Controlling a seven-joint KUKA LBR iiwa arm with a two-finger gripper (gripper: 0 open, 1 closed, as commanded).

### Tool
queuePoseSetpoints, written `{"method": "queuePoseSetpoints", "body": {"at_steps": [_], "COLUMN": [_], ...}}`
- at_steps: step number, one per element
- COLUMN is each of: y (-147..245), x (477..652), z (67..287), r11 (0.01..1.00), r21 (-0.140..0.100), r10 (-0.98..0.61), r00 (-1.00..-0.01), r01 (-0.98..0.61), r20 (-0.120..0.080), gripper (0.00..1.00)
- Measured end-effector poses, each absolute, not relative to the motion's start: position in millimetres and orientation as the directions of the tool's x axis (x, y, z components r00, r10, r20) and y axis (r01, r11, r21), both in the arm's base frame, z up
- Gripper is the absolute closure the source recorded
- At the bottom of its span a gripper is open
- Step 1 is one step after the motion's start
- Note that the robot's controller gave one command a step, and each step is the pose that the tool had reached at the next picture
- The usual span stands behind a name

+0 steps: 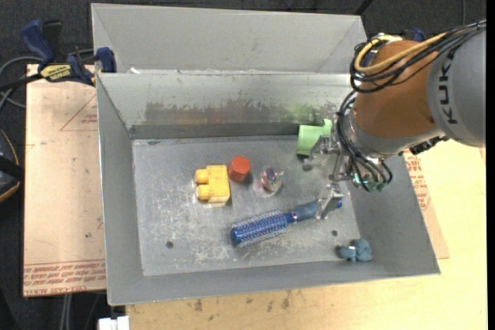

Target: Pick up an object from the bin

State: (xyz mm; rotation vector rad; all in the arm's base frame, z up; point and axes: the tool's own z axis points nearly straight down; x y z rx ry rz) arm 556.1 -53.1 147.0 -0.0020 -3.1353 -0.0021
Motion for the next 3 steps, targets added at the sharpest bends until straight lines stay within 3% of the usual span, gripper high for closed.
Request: {"method": "queuePoseSetpoints", "body": {"at_steps": [1,2,3], "y": [4,24,31], "x": [514.7,506.7,518.8], "z": [75,101,101], "r11": [0.989,0.99,0.999], "r21": [-0.003,0.002,0.002], "r10": [-0.145,-0.138,-0.049], "r00": [-0.989,-0.99,-0.999], "r01": [-0.145,-0.138,-0.049], "r20": [-0.01,-0.004,-0.003], "gripper": [0.0,0.0,0.0]}}
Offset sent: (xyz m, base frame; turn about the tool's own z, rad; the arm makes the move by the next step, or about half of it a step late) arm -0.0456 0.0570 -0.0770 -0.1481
